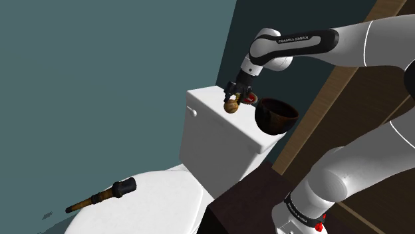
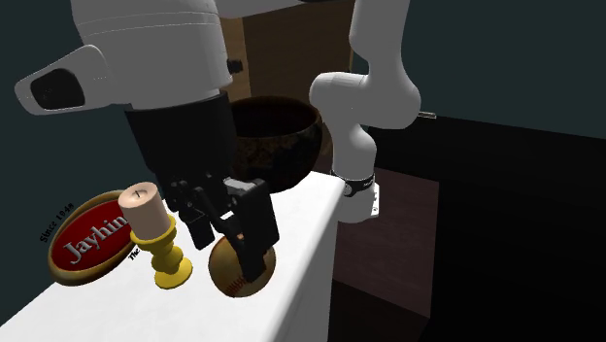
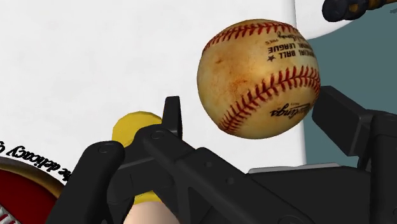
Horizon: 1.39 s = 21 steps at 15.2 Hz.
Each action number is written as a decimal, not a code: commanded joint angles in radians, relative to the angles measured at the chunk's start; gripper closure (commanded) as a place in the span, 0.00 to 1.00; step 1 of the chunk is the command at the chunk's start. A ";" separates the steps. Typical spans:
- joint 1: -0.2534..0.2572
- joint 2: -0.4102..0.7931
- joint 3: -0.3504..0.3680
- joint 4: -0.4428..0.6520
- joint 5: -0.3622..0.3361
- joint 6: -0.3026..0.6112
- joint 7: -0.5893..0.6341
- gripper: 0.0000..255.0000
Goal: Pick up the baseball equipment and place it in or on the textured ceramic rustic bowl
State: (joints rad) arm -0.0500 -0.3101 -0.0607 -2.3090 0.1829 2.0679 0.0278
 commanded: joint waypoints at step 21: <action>-0.005 -0.025 -0.002 0.131 -0.019 -0.163 0.029 1.00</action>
State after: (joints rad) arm -0.0536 -0.3375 -0.0604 -2.1931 0.1648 1.9181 0.0582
